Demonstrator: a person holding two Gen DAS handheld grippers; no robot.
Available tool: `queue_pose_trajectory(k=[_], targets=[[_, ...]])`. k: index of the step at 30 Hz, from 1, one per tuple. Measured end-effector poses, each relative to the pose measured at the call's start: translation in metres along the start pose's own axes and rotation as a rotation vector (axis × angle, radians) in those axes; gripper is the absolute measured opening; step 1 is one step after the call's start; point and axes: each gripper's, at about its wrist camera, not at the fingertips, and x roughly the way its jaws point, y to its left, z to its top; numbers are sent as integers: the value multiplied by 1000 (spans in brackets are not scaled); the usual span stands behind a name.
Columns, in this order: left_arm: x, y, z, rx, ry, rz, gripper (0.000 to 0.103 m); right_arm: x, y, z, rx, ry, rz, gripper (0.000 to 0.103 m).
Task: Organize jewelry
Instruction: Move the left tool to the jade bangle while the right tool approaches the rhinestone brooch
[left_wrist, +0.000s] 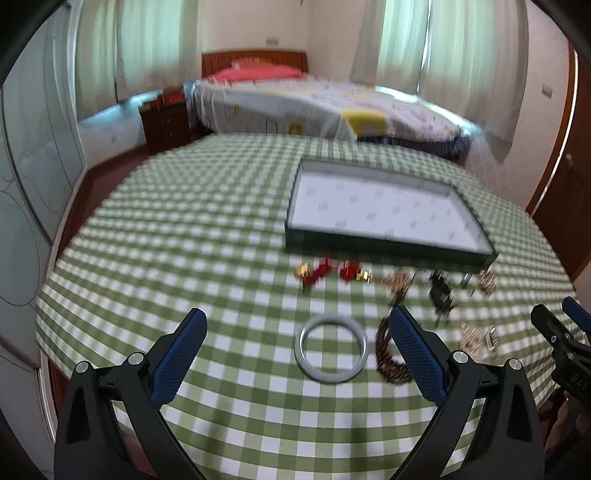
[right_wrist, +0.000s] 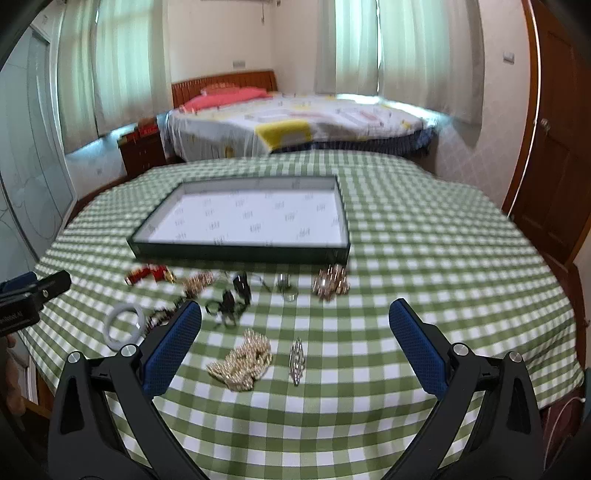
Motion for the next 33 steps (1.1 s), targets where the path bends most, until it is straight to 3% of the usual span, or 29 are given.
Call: queue_pose_trajectory(k=[4,12,18,24,33], targets=[[32,-4,-9,6,94,-23,96,19,-2,-7,4,48,11,99],[68,-11,-20,43,194,-30,96,46,-7,-15,18,123,20,99],[82,-17,-22,64,223,-36,96,55,-7,-17,17,152,32,99],[88,-22,-25,112,201,-4,97,61,-8,-18,23,168,38,99],[88,-16,-24,109,185,-17,96,61,-8,-19,24,160,33,99]])
